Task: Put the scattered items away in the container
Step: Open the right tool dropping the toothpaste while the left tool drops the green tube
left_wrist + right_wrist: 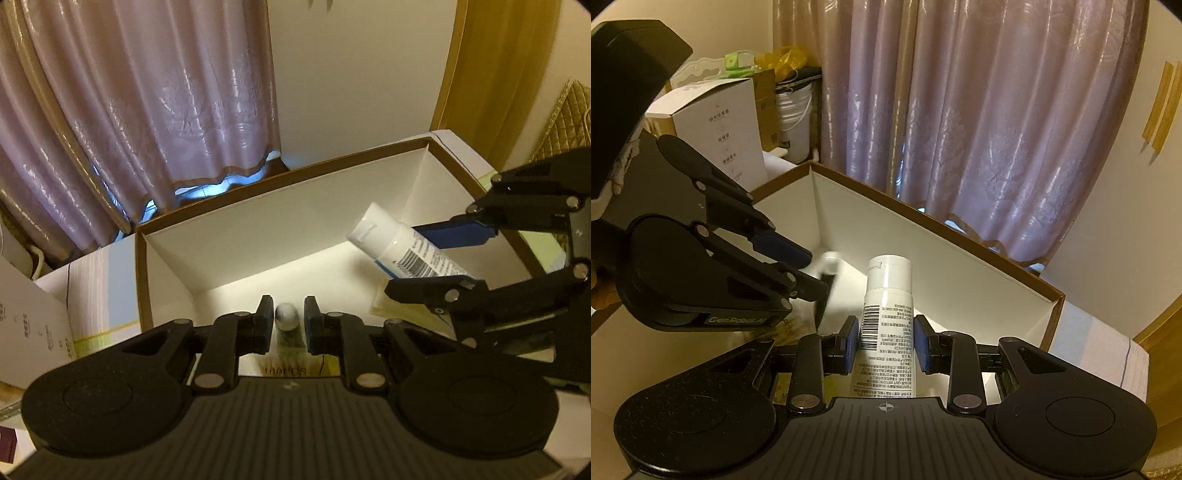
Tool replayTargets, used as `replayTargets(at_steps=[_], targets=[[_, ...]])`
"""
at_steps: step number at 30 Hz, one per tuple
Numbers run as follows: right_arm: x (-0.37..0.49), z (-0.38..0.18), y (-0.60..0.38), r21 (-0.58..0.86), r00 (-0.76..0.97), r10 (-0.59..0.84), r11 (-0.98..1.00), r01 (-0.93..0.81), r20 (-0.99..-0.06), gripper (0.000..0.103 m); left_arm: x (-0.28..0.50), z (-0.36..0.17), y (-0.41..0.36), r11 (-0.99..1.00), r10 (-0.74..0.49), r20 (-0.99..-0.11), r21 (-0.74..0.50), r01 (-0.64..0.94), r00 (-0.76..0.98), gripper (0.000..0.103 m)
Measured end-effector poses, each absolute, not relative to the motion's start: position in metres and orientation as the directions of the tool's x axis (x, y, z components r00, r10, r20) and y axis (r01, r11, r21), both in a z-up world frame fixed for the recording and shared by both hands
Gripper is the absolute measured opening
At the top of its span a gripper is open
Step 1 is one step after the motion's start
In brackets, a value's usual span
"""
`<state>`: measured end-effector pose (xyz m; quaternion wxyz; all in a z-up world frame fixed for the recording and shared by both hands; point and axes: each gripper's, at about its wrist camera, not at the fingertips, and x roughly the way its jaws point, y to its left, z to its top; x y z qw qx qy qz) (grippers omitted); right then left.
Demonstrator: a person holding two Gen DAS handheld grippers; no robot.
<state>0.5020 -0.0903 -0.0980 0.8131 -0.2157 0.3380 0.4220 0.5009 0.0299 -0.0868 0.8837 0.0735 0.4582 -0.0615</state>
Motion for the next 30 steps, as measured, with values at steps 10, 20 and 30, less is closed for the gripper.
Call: replayTargets(at_steps=[10, 20, 30], targets=[[0.506, -0.103, -0.095, -0.069, 0.407, 0.537, 0.541, -0.838, -0.739, 0.035, 0.499, -0.092, 0.034, 0.985, -0.04, -0.807, 0.068, 0.16, 0.59, 0.035], [0.507, -0.109, -0.081, -0.109, 0.43, 0.534, 0.53, -0.841, -0.728, 0.035, 0.496, -0.086, 0.043, 0.985, -0.043, -0.79, 0.068, 0.157, 0.611, 0.039], [0.506, -0.102, -0.076, -0.064, 0.395, 0.543, 0.529, -0.846, -0.741, 0.036, 0.489, -0.069, 0.052, 0.989, -0.03, -0.784, 0.065, 0.131, 0.621, 0.042]])
